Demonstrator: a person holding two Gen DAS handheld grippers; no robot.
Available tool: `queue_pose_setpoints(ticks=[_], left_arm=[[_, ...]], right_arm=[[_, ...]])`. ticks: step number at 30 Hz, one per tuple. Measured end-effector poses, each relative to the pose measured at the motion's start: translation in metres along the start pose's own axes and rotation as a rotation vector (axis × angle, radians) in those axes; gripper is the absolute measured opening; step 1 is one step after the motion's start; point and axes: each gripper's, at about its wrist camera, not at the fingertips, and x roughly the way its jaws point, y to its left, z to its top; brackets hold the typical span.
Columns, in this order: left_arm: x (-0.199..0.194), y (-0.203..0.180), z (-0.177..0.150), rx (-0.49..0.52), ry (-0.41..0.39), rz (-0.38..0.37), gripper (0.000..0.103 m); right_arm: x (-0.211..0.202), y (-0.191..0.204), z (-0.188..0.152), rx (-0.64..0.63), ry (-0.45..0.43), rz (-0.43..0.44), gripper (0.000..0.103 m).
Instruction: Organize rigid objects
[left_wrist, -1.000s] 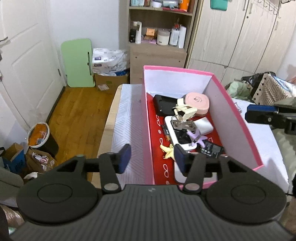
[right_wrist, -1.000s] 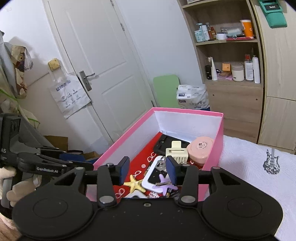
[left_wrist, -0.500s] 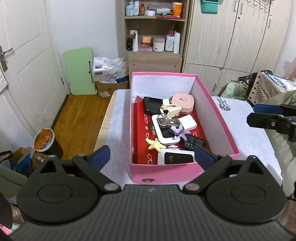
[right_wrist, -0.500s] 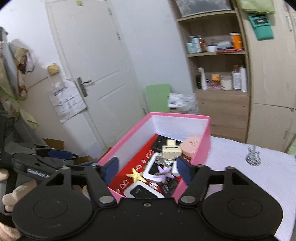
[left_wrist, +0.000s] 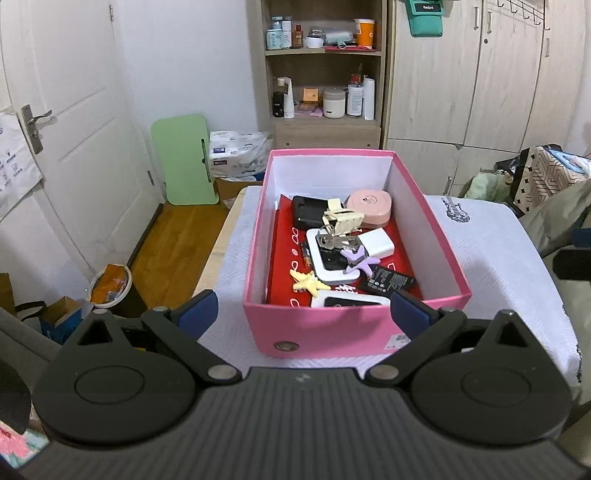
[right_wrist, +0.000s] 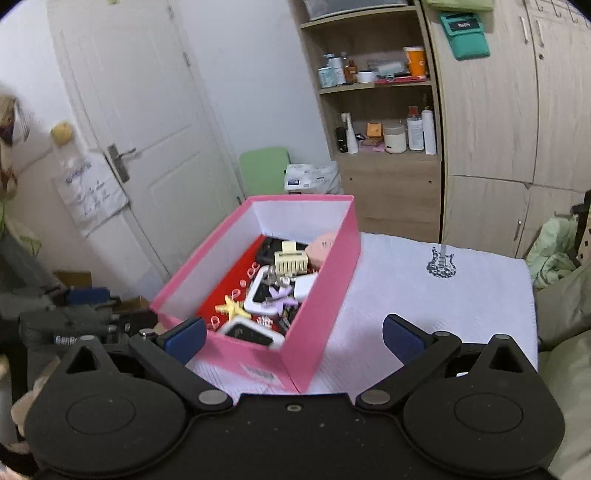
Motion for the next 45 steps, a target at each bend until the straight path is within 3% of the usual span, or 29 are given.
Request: queue_pose_setpoints(ticks=[9,16,20,45], left_arm=[[0.001,-0.032,-0.021,0.034,0.004,-0.035,0.101],[-0.005,-0.040,-0.022,0.035,-0.005,-0.028,0.101],[-0.004,-0.043,-0.022,0.034,0.006,-0.033,0.101],[-0.005,-0.052,-0.032,0.006,0.022,-0.037,0.103]], right_arm=[[-0.024,-0.004,-0.032,0.042,-0.057,-0.123,0.103],[-0.031,0.001,-0.035,0.047,-0.091,-0.216,0.103],[-0.028,-0.003,-0.034,0.081,-0.074,-0.187,0.103],[-0.033,0.001,-0.052,0.051,-0.062,-0.263,0.103]])
